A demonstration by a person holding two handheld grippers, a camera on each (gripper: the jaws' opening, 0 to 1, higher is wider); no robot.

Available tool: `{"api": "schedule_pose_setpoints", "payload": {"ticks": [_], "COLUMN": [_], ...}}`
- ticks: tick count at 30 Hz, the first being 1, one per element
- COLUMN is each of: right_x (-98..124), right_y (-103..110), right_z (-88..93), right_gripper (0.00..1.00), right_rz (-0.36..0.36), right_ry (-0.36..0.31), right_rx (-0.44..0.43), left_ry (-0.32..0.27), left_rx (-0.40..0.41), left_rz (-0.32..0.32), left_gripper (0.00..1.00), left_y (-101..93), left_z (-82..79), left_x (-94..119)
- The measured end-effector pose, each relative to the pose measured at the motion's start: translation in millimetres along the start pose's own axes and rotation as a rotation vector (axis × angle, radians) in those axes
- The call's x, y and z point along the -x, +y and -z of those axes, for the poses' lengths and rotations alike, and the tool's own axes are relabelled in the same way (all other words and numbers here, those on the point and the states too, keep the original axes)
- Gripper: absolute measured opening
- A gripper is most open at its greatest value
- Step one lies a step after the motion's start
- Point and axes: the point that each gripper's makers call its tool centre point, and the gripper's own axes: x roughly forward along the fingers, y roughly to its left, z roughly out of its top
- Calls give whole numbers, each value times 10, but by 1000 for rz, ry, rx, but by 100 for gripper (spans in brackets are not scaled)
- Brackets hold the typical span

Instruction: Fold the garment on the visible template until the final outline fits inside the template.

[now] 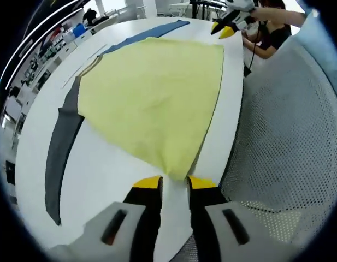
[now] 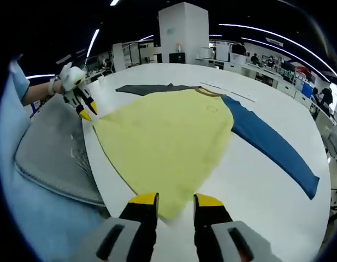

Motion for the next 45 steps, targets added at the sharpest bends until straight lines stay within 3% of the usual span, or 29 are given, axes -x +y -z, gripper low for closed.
{"api": "schedule_pose_setpoints", "payload": {"ticks": [2,7,11,18,30,45], "right_x": [11,18,20,30,-28,-118], "right_y": [5,1,15,-43,-49,-69], "right_z": [3,50,62,58,164,322], "right_gripper": [26,24,24,21,19,12], "right_rz": [-5,4,7,30,25,27], "right_ry": [-13,-15,-20,-39,-11,16], "right_rx": [-35,-71,-82,-138,-170,-239], "left_ry": [-47,-180,-225,-234,-190,-200], "left_rx": [105,323,485,657,701,740], "left_rz": [24,80,108,96,77,91], "left_gripper": [28,25,15,6,11,6], "left_y": [-7,36,92,204,137,100], "left_z": [-44,-177,-153,11,163,134], "left_x": [33,93,79,5,-164,-237]}}
